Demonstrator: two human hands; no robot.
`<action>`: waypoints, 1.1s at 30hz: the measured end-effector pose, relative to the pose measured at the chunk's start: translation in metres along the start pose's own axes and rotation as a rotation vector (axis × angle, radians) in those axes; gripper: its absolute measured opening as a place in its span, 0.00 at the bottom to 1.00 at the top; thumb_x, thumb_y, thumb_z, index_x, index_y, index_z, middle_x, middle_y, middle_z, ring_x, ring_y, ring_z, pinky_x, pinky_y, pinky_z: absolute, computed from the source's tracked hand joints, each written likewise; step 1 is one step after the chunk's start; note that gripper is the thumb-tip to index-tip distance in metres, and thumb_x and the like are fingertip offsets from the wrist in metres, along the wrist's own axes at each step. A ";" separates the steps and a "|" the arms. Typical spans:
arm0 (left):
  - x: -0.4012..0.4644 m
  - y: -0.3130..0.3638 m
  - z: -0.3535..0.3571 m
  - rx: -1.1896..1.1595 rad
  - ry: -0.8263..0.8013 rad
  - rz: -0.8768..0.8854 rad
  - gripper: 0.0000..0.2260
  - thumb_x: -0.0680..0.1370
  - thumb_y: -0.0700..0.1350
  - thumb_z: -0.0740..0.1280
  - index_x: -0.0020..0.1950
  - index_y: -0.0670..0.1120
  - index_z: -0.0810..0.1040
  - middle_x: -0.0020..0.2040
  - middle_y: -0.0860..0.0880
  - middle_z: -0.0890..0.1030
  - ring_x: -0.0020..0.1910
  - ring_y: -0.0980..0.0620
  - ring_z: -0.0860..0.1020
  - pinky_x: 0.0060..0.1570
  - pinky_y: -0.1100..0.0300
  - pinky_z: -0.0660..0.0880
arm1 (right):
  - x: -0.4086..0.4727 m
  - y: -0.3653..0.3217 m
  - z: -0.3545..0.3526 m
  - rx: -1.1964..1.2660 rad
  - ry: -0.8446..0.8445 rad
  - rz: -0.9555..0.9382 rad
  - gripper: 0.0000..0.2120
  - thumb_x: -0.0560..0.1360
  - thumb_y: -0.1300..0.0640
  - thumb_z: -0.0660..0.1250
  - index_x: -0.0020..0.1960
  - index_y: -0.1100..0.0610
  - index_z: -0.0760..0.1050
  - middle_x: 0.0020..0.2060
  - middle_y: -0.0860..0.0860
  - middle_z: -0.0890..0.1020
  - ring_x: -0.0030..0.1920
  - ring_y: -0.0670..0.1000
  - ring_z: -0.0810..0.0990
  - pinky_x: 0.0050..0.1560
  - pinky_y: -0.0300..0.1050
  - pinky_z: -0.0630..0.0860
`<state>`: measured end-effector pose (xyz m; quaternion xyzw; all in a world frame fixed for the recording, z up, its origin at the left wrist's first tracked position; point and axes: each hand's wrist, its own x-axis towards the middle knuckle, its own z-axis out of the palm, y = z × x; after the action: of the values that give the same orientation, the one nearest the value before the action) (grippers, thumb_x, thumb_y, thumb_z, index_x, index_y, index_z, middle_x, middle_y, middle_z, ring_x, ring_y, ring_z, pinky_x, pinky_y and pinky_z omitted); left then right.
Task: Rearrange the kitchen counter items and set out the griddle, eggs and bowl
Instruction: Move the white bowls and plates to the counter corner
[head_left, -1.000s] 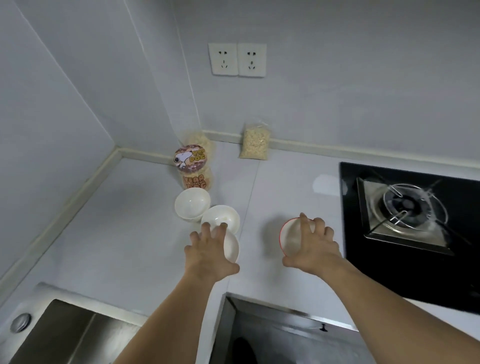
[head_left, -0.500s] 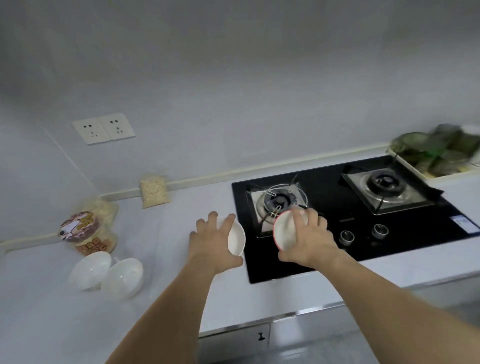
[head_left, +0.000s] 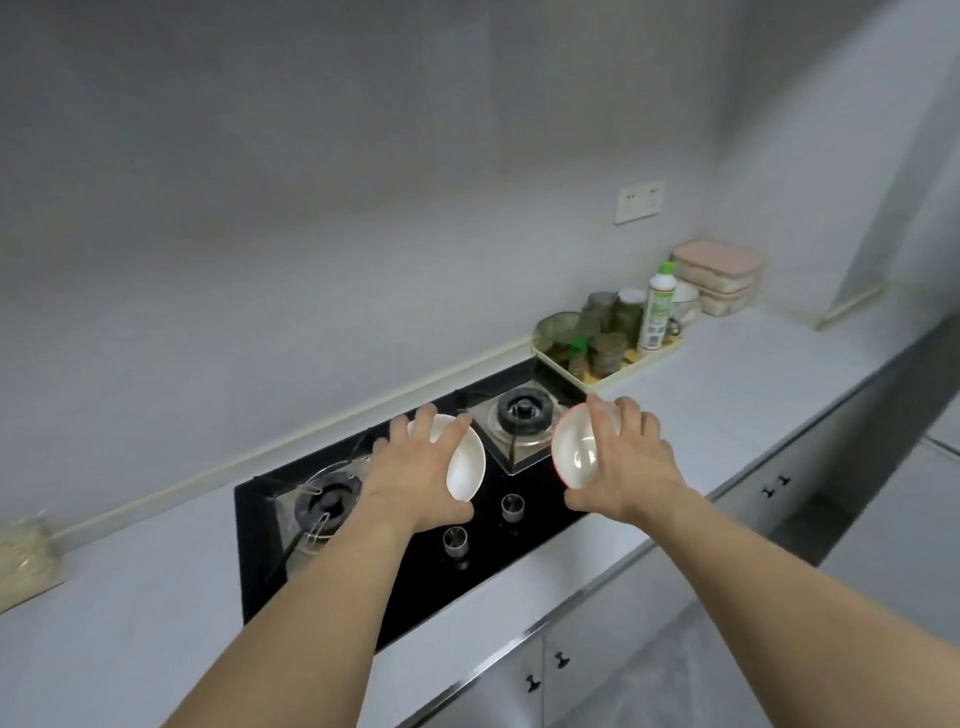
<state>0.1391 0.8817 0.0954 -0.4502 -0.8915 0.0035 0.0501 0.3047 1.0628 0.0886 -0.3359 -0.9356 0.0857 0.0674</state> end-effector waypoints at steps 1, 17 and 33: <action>0.019 0.016 -0.008 0.008 0.022 0.039 0.47 0.61 0.63 0.70 0.75 0.61 0.50 0.71 0.49 0.55 0.65 0.43 0.62 0.58 0.49 0.71 | 0.007 0.019 -0.010 -0.011 0.032 0.018 0.58 0.58 0.36 0.71 0.76 0.50 0.41 0.69 0.55 0.54 0.65 0.59 0.59 0.60 0.54 0.70; 0.275 0.153 -0.043 0.038 0.322 0.333 0.46 0.60 0.64 0.69 0.75 0.60 0.52 0.72 0.46 0.57 0.66 0.40 0.62 0.57 0.48 0.71 | 0.159 0.200 -0.079 -0.145 0.174 0.146 0.57 0.57 0.37 0.70 0.76 0.50 0.43 0.69 0.54 0.55 0.65 0.59 0.59 0.58 0.53 0.71; 0.483 0.233 -0.098 -0.044 0.565 0.363 0.46 0.61 0.62 0.72 0.75 0.58 0.57 0.71 0.44 0.62 0.65 0.39 0.64 0.57 0.45 0.71 | 0.304 0.315 -0.144 -0.184 0.427 0.246 0.56 0.59 0.37 0.70 0.77 0.50 0.44 0.70 0.55 0.54 0.67 0.60 0.57 0.62 0.56 0.70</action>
<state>0.0507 1.4044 0.2223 -0.5859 -0.7475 -0.1316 0.2840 0.2923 1.5132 0.1854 -0.4624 -0.8561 -0.0651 0.2215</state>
